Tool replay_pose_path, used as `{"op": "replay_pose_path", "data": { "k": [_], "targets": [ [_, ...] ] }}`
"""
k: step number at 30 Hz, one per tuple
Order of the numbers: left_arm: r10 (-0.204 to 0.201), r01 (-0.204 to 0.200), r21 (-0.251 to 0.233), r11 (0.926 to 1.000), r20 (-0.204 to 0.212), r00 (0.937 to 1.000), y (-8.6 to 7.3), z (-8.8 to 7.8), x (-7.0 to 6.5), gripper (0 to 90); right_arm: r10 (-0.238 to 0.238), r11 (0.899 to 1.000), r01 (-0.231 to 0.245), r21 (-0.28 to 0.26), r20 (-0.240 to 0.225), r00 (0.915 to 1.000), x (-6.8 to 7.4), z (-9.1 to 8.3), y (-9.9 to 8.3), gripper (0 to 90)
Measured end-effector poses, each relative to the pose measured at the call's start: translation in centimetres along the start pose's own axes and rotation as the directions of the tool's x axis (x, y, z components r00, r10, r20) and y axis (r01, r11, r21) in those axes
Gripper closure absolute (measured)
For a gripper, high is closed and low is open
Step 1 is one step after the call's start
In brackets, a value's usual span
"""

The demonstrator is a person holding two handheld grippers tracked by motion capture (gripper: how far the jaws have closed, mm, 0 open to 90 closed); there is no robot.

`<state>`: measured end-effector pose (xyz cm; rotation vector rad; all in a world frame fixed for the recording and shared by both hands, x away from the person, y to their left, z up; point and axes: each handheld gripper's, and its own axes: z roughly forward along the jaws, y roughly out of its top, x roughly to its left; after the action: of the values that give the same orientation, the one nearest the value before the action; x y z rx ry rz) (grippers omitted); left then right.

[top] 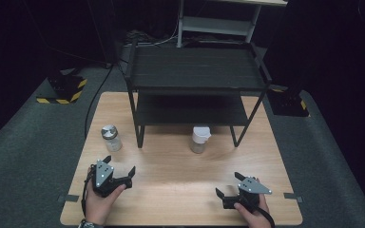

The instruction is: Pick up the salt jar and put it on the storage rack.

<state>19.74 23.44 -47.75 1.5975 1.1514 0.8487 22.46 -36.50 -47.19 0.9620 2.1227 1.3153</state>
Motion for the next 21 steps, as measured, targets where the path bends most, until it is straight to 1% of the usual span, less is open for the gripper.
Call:
{"op": "replay_pose_path", "data": {
  "k": [4, 7, 11, 17, 21],
  "targets": [
    [0.004, -0.004, -0.014, 0.9999, -0.035, 0.9994, 0.1, 0.3, 0.8, 0.4, -0.001, 1.000, 0.001, 0.002, -0.001, 1.0000, 0.0, 0.0, 0.0, 0.3],
    [-0.009, 0.008, -0.018, 0.9998, -0.048, 0.9988, 0.2, 0.6, 1.7, 0.4, -0.002, 1.000, 0.002, 0.004, 0.000, 1.0000, 0.0, 0.0, 0.1, 0.3],
    [-0.005, 0.004, -0.021, 0.9998, -0.052, 0.9986, 0.5, 1.2, 2.8, 0.4, -0.002, 1.000, 0.002, 0.004, 0.002, 1.0000, 0.1, 0.0, 0.1, 0.2],
    [0.006, -0.008, -0.028, 0.9996, -0.066, 0.9978, 1.3, 2.4, 3.6, 0.4, -0.005, 1.000, 0.005, 0.005, 0.003, 1.0000, 0.1, 0.0, 0.1, 0.3],
    [-0.004, 0.002, -0.030, 0.9995, -0.076, 0.9971, 1.8, 3.5, 4.0, 0.4, -0.004, 1.000, 0.004, 0.006, 0.000, 1.0000, 0.0, 0.1, 0.1, 0.3]
  ]
}}
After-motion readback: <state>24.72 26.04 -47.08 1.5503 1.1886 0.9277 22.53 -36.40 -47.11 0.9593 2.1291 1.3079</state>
